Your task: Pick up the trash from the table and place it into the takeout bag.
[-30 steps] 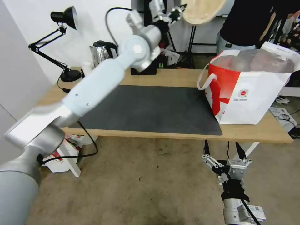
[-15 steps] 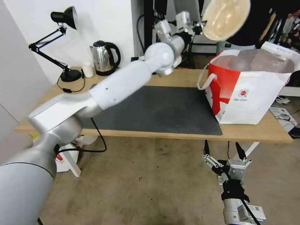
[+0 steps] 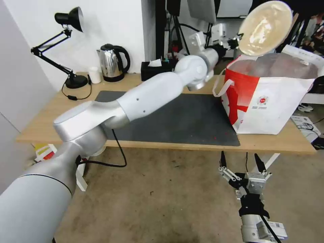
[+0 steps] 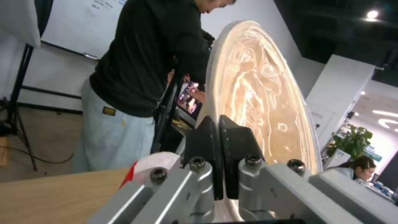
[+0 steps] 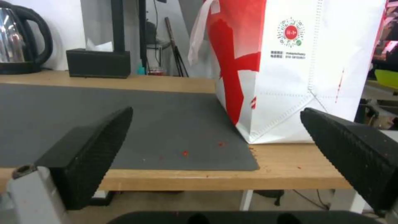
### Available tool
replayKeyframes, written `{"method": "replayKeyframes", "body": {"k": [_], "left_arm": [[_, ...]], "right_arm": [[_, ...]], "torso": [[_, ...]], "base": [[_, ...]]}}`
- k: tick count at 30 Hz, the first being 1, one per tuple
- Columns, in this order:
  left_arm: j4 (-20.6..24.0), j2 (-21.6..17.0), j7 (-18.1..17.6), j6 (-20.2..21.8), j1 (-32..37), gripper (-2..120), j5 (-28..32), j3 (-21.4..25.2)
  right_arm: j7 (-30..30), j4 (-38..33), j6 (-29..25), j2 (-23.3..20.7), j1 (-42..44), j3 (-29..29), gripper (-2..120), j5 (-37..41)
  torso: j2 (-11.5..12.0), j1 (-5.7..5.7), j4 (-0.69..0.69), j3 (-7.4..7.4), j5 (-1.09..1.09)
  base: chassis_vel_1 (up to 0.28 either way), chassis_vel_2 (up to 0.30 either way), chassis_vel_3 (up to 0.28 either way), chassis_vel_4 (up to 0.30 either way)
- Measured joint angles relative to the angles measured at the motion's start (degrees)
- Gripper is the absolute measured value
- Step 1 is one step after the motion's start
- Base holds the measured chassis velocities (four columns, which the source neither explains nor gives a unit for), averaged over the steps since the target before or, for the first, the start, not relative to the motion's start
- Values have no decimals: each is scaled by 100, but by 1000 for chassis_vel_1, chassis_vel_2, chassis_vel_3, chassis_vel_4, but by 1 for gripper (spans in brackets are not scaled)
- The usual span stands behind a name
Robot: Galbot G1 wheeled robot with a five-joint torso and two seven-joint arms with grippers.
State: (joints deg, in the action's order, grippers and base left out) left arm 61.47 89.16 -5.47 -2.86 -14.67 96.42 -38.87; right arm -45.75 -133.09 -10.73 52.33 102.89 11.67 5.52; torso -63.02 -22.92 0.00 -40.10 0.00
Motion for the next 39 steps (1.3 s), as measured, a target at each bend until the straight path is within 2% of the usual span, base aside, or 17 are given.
{"method": "replayKeyframes", "body": {"k": [7, 11, 16, 39], "left_arm": [[-122, 44, 84, -7, 19, 0, -34, -304], [-394, 200, 210, -22, 29, 0, -81, -408], [-603, 218, 282, -39, 87, 0, -168, -491], [-769, 200, 321, -102, 458, 0, -548, -488]], "right_arm": [[0, 0, 0, 0, 0, 0, 100, -1], [0, 0, 0, 0, 0, 0, 100, -1], [0, 0, 0, 0, 0, 0, 100, 0], [0, 0, 0, 0, 0, 0, 100, 0]], "torso": [[0, 0, 1, 0, 0], [0, 0, -2, 0, 0], [0, 0, 1, 0, 0], [0, 0, 0, 0, -1]], "base": [[0, 0, 0, 0], [0, 0, 0, 0], [0, 0, 0, 0], [0, 0, 0, 0]]}}
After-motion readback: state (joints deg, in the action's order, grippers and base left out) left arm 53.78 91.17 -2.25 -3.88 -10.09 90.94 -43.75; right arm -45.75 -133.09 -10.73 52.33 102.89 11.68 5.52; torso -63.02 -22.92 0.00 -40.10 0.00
